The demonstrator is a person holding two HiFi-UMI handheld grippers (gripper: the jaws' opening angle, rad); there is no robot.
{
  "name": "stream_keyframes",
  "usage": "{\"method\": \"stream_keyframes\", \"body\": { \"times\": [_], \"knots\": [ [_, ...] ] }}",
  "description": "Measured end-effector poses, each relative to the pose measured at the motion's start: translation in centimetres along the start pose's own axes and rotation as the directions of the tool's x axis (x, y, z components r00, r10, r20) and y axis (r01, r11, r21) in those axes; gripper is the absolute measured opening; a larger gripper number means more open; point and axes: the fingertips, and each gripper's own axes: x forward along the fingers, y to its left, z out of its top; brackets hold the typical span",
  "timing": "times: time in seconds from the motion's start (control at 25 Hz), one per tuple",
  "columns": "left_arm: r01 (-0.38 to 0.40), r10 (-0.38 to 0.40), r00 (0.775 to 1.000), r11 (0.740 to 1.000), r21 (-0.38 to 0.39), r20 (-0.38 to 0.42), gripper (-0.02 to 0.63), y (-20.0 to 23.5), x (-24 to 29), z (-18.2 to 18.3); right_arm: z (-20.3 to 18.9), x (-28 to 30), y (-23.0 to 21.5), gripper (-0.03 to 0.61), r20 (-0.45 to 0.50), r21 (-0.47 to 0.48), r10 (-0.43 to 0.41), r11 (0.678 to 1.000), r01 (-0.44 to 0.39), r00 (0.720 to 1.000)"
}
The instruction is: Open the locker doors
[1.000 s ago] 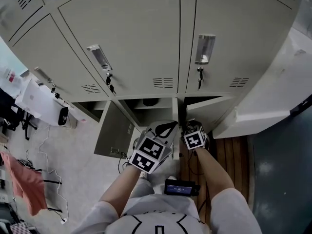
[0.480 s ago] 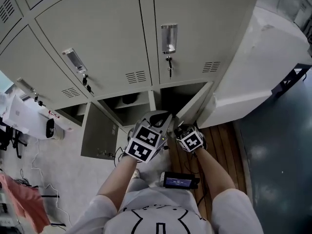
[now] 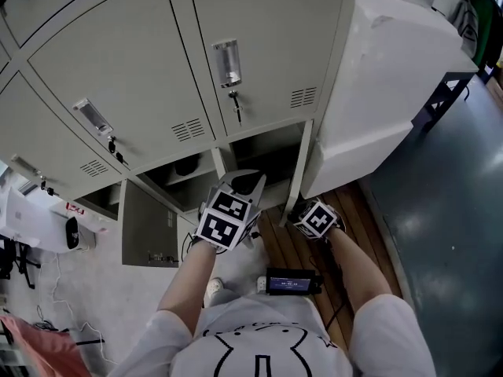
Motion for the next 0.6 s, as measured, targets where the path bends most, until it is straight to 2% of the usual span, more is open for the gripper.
{"method": "stream_keyframes", "body": {
  "times": [0.36,0.6],
  "knots": [
    [0.038,-0.038,0.999,0.999,0.024,0.007,0.021,-1.5,0.5,1.3,-5.4,-3.6,-2.8,0.101,-0.110,0.055,0.057,0.997,-0.051,0.992],
    [0.045,-0.045,0.999,0.998,0.035,0.005,0.021,-1.7,0.4,1.5,-7.9,-5.5,-4.9,0.101,-0.118,0.138,0.054,0.990,-0.038,0.991]
  ]
}}
